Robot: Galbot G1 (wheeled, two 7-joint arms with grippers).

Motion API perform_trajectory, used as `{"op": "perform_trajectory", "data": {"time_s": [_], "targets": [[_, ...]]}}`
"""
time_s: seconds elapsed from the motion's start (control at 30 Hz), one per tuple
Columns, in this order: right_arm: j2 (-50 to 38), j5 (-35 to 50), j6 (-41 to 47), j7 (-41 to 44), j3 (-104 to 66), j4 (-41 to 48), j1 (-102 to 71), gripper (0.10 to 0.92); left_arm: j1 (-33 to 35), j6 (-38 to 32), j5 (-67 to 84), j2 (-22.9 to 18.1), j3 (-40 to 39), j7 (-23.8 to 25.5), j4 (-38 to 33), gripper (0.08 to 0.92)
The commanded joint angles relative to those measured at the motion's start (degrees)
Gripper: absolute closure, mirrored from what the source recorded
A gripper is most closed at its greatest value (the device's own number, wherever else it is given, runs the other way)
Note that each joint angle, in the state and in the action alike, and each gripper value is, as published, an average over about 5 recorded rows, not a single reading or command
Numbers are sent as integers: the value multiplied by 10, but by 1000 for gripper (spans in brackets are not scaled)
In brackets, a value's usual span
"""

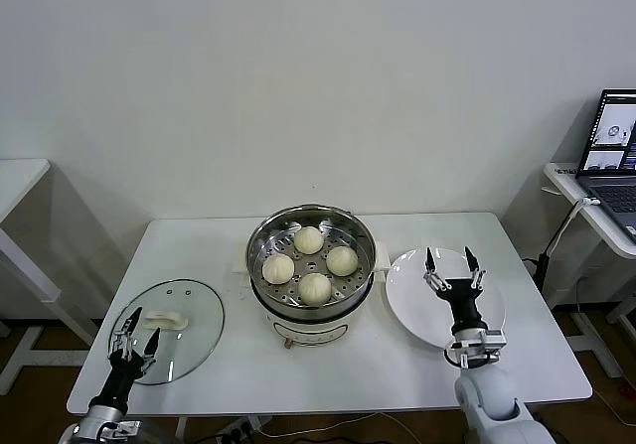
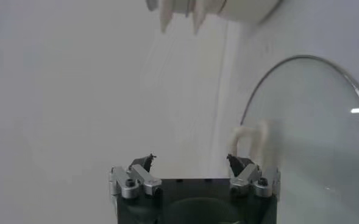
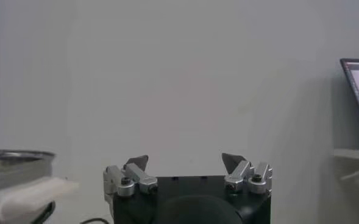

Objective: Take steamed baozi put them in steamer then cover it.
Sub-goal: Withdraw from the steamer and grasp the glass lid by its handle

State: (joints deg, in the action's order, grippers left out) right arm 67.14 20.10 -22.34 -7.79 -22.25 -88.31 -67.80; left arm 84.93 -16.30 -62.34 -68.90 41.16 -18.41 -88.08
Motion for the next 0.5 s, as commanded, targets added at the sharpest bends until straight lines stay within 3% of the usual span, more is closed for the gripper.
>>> {"op": "perform_trajectory", "data": {"time_s": [0.03, 0.5], "targets": [[21, -11, -4, 0, -15, 2, -22, 203, -45, -17, -33, -2, -7, -20, 60, 177], [27, -19, -5, 4, -15, 5, -20, 203, -90, -19, -95, -11, -10, -51, 105, 177]]}}
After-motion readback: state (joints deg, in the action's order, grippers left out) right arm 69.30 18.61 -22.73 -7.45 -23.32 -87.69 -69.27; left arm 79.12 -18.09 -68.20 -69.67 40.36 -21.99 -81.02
